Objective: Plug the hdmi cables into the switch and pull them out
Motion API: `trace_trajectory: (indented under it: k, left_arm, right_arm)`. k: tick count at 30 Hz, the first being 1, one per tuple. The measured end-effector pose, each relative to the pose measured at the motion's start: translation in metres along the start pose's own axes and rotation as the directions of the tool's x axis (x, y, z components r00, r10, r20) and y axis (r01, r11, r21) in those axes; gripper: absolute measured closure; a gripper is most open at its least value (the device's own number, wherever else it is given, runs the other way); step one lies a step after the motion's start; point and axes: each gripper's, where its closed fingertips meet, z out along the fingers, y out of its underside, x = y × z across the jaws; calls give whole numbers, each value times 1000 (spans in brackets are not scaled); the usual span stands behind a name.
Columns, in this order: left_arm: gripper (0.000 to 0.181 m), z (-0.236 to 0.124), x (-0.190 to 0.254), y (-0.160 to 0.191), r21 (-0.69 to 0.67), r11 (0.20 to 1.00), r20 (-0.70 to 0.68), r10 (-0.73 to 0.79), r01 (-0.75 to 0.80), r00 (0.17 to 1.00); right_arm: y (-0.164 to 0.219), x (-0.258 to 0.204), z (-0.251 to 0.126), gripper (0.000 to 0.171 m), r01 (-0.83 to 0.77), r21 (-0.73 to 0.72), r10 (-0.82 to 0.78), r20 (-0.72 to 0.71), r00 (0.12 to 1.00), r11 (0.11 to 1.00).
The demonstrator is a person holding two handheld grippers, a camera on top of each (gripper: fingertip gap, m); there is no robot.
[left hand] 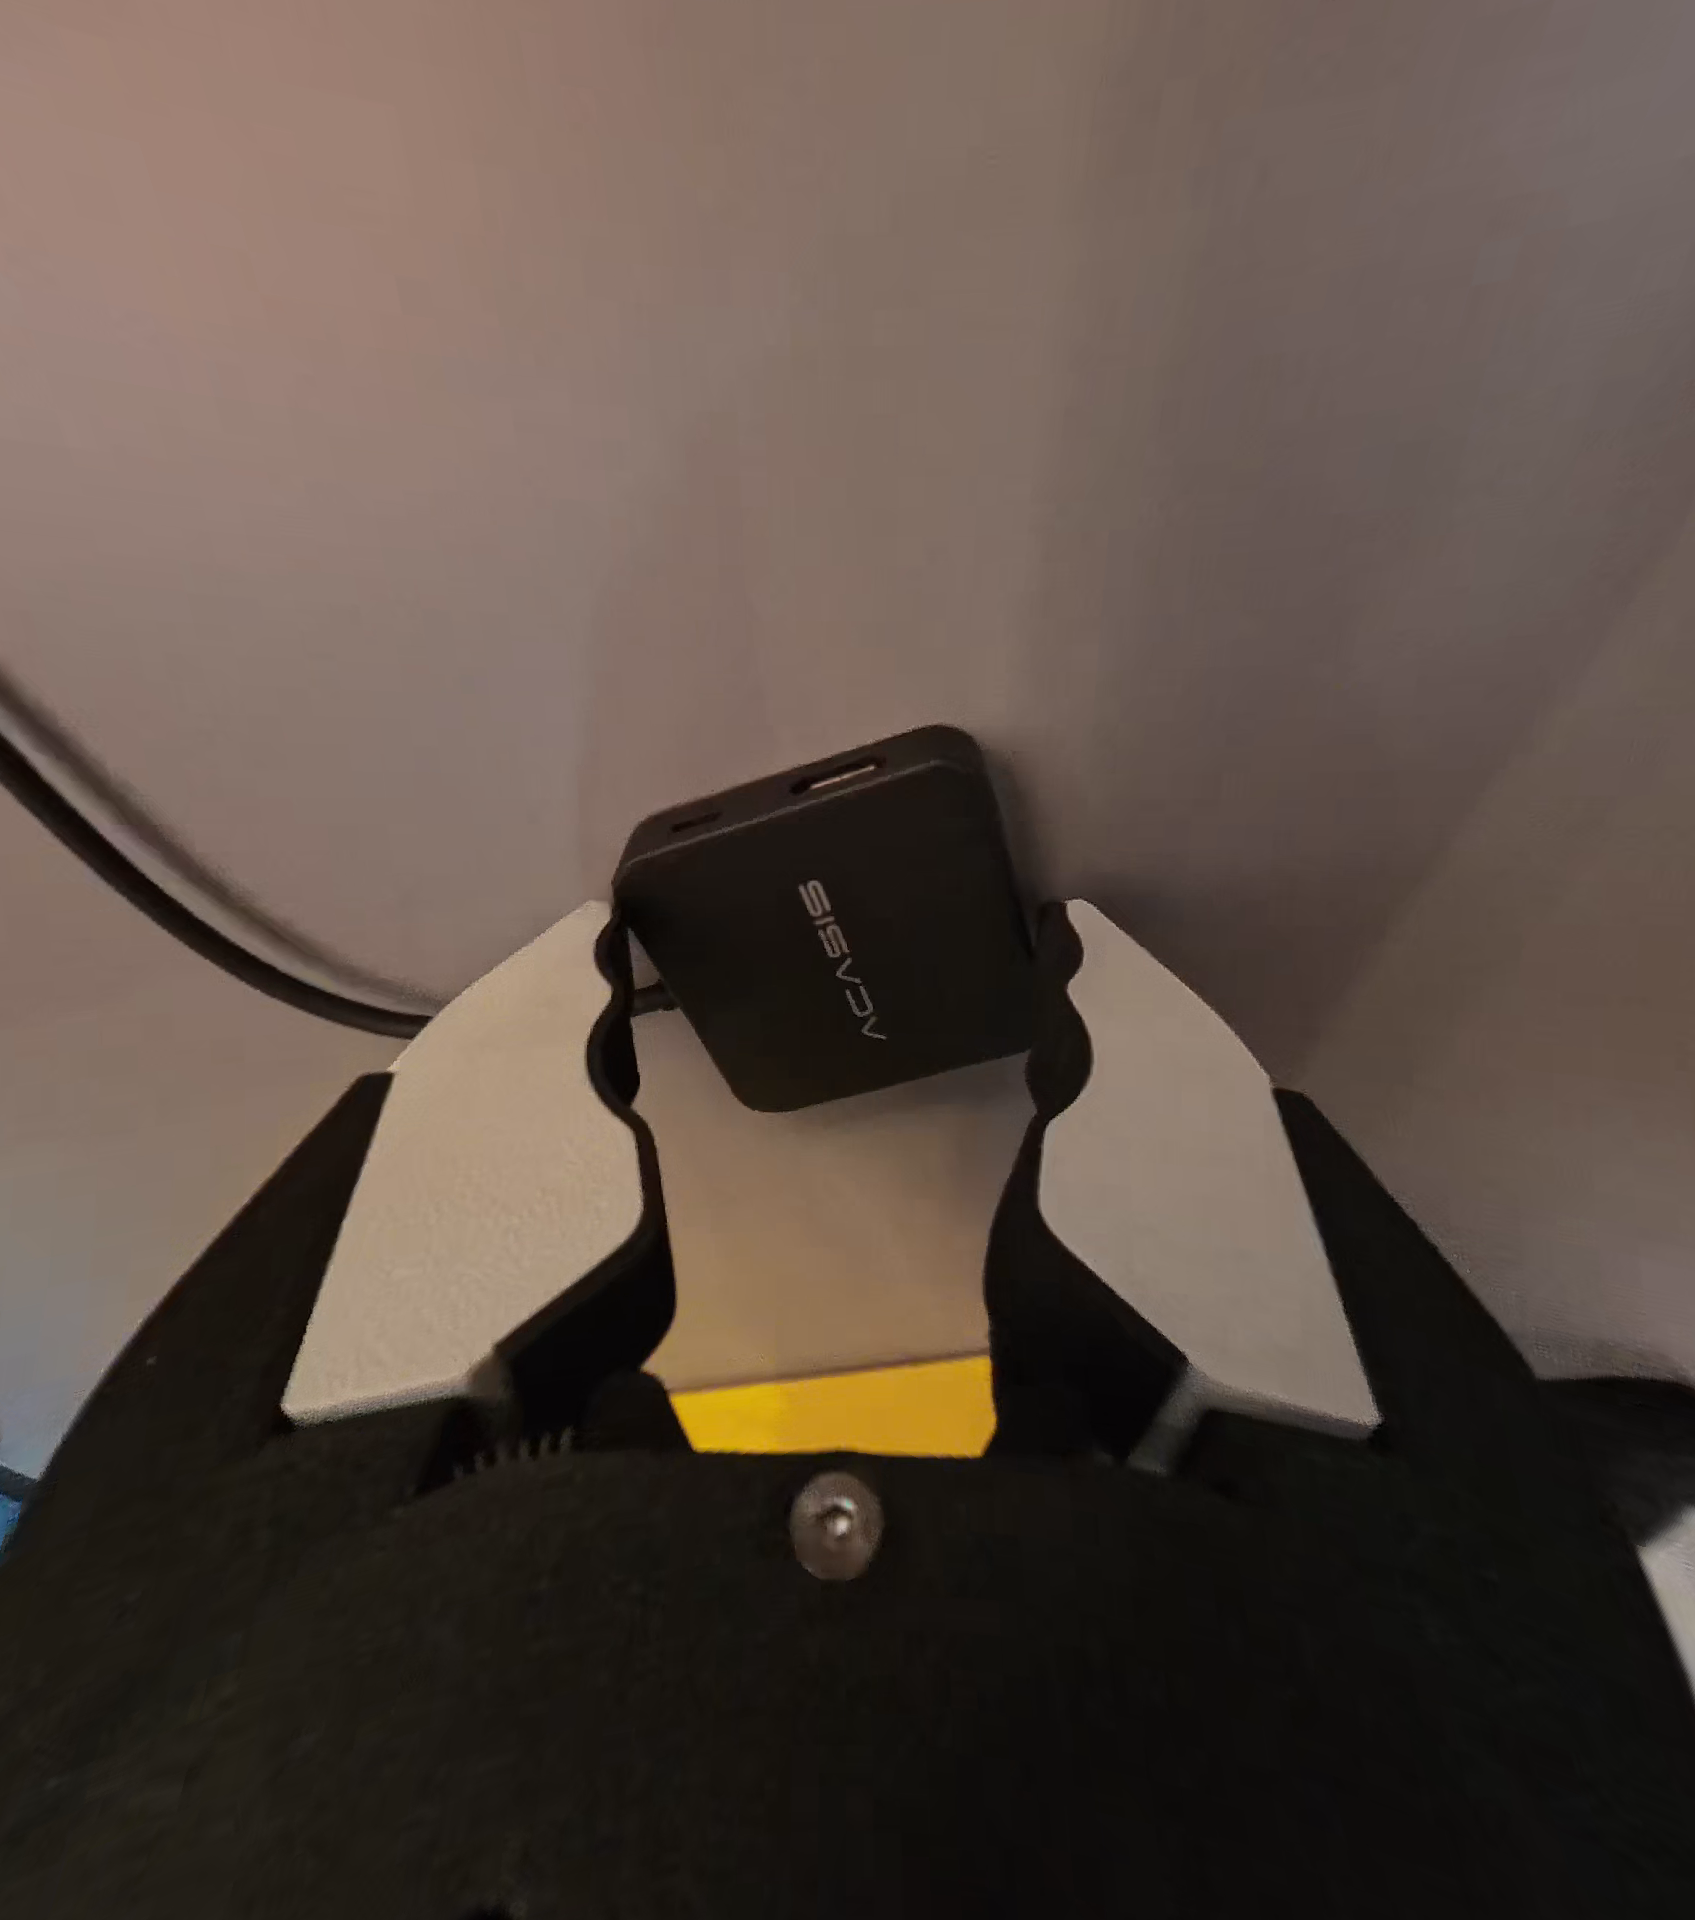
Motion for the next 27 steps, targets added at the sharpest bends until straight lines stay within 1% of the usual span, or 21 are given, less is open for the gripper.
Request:
trace_trajectory:
  k: [2,7,16,20,23,25,27]
  left_arm:
    - [108,-2,0,-3,55,996,49,71,-74,996]
    - [108,-6,0,-5,88,989,175,104,-121,979]
    - [108,-12,0,0,76,996,323,10,-37,946]
    - [109,-18,-7,6,47,999,476,-10,-15,879]
    - [109,-24,-15,9,62,998,576,-49,16,816]
    - [109,-30,-21,12,95,993,617,-115,71,778]
    - [109,-38,-26,9,168,982,647,-176,86,742]
  right_arm:
    - [0,1,-1,149,-3,3,3,-4,1000,1000]
    - [1,4,-4,150,-9,6,9,-14,1000,1000]
    - [3,2,-1,150,-13,3,13,-7,1000,1000]
    - [5,0,2,149,-13,-1,13,0,1000,1000]
    - [6,-2,5,150,-14,-4,14,8,1000,1000]
    - [7,-4,7,149,-14,-9,14,15,1000,1000]
    - [8,-6,9,149,-12,-14,12,20,1000,1000]
